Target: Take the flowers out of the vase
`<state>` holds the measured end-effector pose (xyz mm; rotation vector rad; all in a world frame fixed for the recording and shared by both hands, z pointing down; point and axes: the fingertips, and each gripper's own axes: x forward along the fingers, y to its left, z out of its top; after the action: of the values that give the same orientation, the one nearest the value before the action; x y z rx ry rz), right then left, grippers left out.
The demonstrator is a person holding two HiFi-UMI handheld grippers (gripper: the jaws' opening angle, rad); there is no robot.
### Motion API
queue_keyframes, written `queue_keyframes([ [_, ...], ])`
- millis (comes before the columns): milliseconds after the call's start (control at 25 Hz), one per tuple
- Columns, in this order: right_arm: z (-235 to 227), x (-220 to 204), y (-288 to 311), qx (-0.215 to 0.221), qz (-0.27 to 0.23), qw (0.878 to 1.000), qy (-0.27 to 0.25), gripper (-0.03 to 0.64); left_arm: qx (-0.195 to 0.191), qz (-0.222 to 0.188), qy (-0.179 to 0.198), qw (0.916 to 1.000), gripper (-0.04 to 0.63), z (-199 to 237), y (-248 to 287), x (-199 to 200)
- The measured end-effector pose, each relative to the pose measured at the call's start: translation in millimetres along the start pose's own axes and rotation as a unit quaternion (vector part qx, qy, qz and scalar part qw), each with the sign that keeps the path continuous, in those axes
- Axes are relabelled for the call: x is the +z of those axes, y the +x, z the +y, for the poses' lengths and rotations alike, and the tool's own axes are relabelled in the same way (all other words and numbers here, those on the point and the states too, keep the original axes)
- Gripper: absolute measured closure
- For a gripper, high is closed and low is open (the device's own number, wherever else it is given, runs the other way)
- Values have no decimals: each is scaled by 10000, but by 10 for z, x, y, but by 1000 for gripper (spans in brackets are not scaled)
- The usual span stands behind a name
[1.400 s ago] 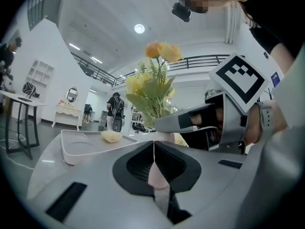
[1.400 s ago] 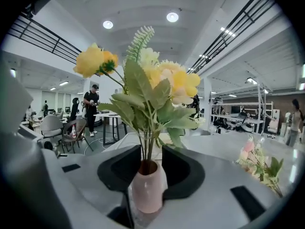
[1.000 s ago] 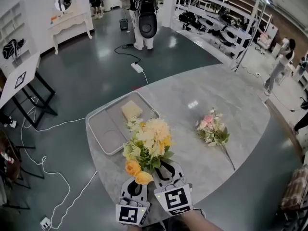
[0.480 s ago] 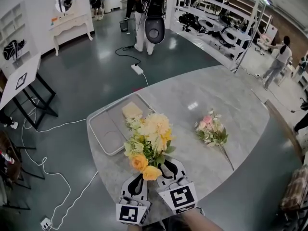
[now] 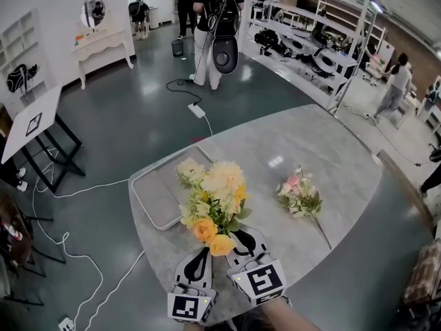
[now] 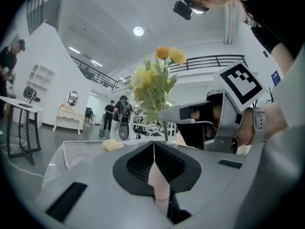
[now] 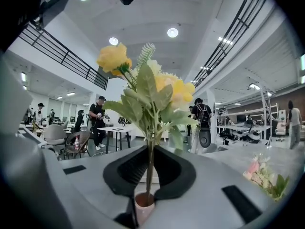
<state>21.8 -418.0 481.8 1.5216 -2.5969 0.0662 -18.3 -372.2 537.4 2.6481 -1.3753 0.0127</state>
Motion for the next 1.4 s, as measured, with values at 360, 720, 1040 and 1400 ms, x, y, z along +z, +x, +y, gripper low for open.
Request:
queue_keyframes([
  [360, -32, 171, -35, 40, -52, 10000, 74, 569, -10, 49, -36, 10000, 580, 2, 37, 83],
  [720, -41, 288, -147, 90, -67, 9997, 226, 569, -41, 177, -90, 9998, 580, -71, 20, 147],
  [1040, -18, 452, -153, 111, -133, 9996, 231, 569, -91, 145, -62, 9998, 580, -111, -45, 321],
  [1400, -23, 610, -200, 85, -264, 9994, 218, 569, -132, 35, -54, 9999, 580, -174, -104, 463],
])
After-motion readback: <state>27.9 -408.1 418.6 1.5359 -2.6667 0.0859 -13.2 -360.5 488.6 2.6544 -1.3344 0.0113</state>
